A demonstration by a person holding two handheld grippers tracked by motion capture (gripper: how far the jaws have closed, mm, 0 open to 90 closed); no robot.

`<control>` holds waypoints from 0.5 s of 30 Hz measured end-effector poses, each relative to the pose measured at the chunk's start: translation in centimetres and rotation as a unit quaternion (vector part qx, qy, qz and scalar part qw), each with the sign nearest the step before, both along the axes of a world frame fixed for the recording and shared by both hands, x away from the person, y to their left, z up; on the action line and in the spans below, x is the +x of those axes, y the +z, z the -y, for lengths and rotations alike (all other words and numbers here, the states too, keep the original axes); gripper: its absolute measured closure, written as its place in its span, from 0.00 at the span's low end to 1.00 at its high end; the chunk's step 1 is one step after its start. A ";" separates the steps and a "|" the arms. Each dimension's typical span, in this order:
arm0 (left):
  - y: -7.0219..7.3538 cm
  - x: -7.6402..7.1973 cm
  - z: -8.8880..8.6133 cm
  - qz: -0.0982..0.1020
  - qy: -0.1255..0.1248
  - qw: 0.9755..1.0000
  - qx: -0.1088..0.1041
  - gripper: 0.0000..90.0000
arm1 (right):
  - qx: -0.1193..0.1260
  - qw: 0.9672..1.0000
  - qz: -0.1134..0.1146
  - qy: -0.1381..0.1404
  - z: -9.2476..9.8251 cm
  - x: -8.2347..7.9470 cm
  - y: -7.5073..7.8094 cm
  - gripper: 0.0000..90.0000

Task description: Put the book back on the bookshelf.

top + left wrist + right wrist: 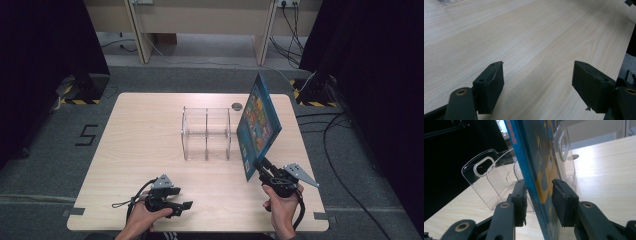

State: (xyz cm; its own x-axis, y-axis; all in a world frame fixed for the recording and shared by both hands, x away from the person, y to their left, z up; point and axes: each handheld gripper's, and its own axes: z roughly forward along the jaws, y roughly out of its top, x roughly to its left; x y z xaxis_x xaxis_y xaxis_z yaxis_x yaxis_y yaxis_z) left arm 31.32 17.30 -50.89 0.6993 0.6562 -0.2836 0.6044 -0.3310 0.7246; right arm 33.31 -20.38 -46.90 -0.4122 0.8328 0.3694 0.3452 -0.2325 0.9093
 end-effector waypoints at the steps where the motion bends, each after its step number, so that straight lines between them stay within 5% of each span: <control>1: 0.0 0.1 -0.1 -0.001 -0.001 1.000 0.001 0.27 | -0.002 1.000 0.003 0.000 0.0 0.0 0.1 0.71; 15: -0.2 0.1 0.0 0.004 -0.002 1.000 0.012 0.27 | -0.039 0.998 0.043 -0.002 0.6 -0.9 0.9 0.65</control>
State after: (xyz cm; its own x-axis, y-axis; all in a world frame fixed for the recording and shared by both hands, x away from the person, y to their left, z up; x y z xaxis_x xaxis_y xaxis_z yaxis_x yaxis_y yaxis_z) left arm 31.40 17.29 -51.10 0.7041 0.6603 -0.2613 0.5969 -0.3509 0.7215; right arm 32.43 -20.96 -46.00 -0.4362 0.8596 0.2661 0.2638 -0.1605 0.9511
